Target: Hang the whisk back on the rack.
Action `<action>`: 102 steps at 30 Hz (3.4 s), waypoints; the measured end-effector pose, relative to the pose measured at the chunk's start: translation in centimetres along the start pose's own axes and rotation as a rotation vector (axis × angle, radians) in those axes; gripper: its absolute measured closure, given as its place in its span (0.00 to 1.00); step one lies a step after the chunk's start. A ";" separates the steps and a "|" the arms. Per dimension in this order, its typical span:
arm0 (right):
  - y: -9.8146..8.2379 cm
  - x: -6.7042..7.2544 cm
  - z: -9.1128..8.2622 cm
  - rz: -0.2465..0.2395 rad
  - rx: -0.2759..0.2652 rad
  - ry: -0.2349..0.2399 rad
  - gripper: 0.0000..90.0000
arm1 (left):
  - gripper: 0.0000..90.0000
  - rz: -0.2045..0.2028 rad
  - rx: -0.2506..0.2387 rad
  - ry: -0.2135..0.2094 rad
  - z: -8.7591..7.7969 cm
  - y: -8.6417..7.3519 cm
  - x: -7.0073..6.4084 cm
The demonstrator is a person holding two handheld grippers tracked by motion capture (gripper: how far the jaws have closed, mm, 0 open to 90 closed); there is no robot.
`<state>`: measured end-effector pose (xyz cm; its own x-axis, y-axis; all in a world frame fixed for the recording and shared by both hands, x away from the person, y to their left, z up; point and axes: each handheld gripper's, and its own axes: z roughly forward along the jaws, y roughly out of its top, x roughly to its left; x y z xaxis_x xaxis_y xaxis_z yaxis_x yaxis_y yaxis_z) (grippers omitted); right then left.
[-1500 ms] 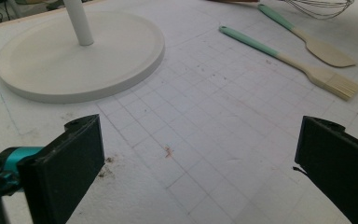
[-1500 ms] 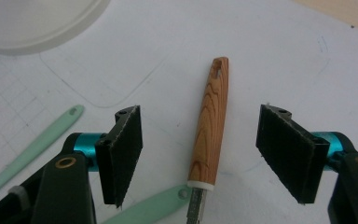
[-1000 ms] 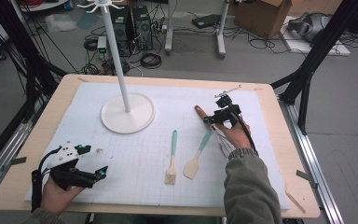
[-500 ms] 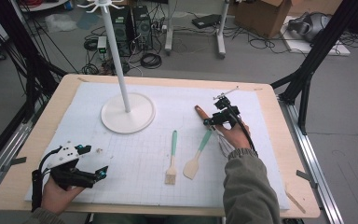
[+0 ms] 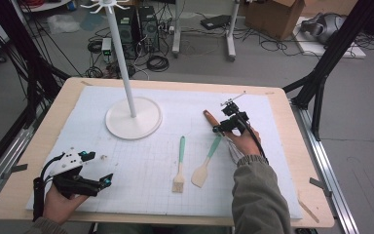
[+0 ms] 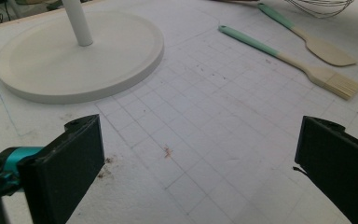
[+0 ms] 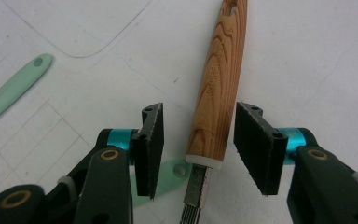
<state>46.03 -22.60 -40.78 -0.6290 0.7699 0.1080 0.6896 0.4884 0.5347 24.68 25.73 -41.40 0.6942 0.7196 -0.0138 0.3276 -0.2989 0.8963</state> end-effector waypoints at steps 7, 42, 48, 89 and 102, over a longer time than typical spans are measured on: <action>0.0 -0.1 0.2 0.000 0.015 -0.014 0.65 | 0.02 -0.001 -0.001 0.001 0.0 0.0 0.0; 0.1 0.3 1.5 -0.004 0.071 -0.078 0.71 | 0.02 0.002 0.002 -0.003 0.1 0.0 0.0; 0.0 0.2 1.5 0.015 0.066 -0.072 0.73 | 0.02 0.000 0.000 -0.003 0.1 0.0 0.0; 0.1 1.5 -3.8 -0.074 -0.046 -0.002 0.79 | 0.02 -0.003 -0.003 -0.001 0.1 0.1 0.0; -0.6 1.6 -5.1 -0.076 -0.083 0.017 0.79 | 0.02 -0.006 -0.008 -0.002 0.1 0.2 0.1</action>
<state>42.79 -23.70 -36.66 -0.6849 0.7244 0.0780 0.6078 0.5091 0.6095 24.88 25.65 -41.31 0.6935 0.7202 -0.0197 0.3265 -0.2899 0.8996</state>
